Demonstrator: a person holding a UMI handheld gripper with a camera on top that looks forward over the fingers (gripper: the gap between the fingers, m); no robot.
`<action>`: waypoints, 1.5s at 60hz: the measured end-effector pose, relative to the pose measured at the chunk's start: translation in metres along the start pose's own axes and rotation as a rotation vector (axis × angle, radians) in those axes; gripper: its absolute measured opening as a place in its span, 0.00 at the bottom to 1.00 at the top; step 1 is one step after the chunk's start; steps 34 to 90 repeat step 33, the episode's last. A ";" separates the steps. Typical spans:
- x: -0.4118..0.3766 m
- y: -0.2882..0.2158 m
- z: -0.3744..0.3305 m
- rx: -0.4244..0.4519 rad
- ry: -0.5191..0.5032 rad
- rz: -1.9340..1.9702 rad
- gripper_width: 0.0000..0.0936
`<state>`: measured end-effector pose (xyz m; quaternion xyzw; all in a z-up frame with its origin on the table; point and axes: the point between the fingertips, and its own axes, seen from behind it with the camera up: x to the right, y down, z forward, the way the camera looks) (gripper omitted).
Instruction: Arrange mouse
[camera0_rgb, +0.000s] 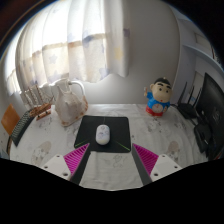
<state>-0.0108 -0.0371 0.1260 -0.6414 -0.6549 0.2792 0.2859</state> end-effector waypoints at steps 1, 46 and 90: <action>0.002 0.002 -0.013 -0.007 0.008 0.003 0.91; 0.044 0.083 -0.154 -0.071 0.092 -0.009 0.91; 0.044 0.083 -0.154 -0.071 0.092 -0.009 0.91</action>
